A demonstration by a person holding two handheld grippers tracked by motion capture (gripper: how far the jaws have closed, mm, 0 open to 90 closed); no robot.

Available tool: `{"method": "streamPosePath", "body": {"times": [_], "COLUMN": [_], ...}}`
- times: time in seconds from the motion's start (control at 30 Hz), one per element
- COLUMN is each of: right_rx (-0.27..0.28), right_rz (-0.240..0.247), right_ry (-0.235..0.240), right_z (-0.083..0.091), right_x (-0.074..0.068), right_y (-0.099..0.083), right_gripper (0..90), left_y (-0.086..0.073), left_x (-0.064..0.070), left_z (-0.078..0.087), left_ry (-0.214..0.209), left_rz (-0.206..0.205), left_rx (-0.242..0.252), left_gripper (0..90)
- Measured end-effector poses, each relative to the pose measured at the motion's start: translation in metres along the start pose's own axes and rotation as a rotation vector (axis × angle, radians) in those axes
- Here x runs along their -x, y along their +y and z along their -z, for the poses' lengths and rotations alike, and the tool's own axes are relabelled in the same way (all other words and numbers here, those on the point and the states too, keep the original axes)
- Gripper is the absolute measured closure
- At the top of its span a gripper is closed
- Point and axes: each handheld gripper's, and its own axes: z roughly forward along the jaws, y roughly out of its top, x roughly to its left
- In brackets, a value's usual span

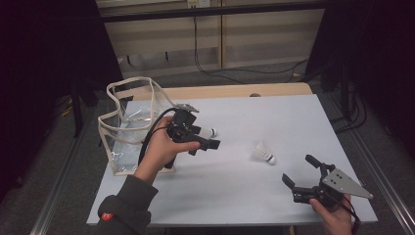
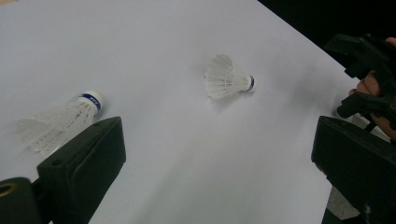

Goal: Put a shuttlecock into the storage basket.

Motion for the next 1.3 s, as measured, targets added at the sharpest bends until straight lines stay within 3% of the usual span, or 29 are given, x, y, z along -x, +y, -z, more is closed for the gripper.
{"method": "streamPosePath", "body": {"times": [0.77,1.3], "right_rx": [-0.001,0.000], "right_rz": [0.004,0.000], "right_ry": [0.000,-0.001], "right_z": [0.000,0.000], "right_x": [0.000,0.000], "right_y": [0.000,0.000], "right_gripper": [1.3,1.4], "left_y": [-0.009,-0.014], "left_x": [0.004,0.006], "left_z": [-0.021,-0.035], "left_ry": [-0.027,-0.018], "left_rz": [-0.028,-0.064], "left_rx": [-0.026,-0.035], "left_gripper": [4.4,7.8]}}
